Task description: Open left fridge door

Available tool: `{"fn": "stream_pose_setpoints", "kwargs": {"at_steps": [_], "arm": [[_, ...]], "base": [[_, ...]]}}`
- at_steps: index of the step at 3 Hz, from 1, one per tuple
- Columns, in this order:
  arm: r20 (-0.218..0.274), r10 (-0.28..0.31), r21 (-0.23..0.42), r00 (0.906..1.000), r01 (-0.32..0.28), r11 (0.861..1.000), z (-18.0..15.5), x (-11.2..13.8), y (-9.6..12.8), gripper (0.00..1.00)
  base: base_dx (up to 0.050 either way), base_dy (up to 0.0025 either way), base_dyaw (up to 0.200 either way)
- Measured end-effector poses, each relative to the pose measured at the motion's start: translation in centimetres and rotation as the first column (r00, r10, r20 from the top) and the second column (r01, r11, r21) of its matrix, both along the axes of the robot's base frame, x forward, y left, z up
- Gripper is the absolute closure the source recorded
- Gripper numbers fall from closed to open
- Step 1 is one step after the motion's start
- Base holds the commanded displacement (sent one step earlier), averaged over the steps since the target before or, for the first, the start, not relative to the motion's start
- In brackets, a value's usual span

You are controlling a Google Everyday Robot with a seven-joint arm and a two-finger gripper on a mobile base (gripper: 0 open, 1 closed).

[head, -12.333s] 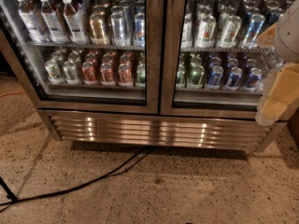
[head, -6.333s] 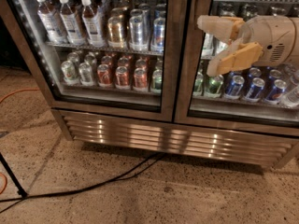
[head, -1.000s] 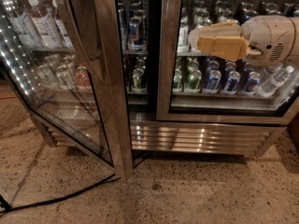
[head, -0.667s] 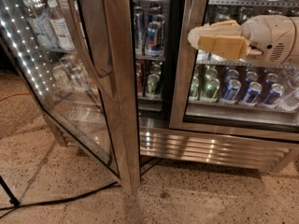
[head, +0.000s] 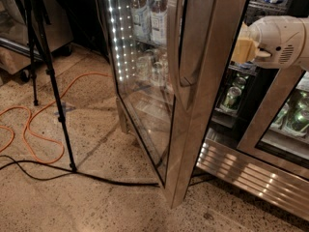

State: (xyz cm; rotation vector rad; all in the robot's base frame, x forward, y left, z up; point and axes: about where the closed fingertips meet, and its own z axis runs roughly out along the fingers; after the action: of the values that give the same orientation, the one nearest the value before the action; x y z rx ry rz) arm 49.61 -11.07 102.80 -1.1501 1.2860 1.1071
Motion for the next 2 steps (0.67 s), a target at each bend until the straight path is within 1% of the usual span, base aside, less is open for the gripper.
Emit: {"fn": "stream_pose_setpoints", "kwargs": {"at_steps": [1, 2], "arm": [[0.000, 0.000, 0.000, 1.0000, 0.000, 1.000, 0.00, 0.00, 0.00, 1.00], [0.000, 0.000, 0.000, 1.0000, 0.000, 1.000, 0.00, 0.00, 0.00, 1.00]], "base": [[0.000, 0.00008, 0.185], [0.000, 0.00019, -0.200]]}}
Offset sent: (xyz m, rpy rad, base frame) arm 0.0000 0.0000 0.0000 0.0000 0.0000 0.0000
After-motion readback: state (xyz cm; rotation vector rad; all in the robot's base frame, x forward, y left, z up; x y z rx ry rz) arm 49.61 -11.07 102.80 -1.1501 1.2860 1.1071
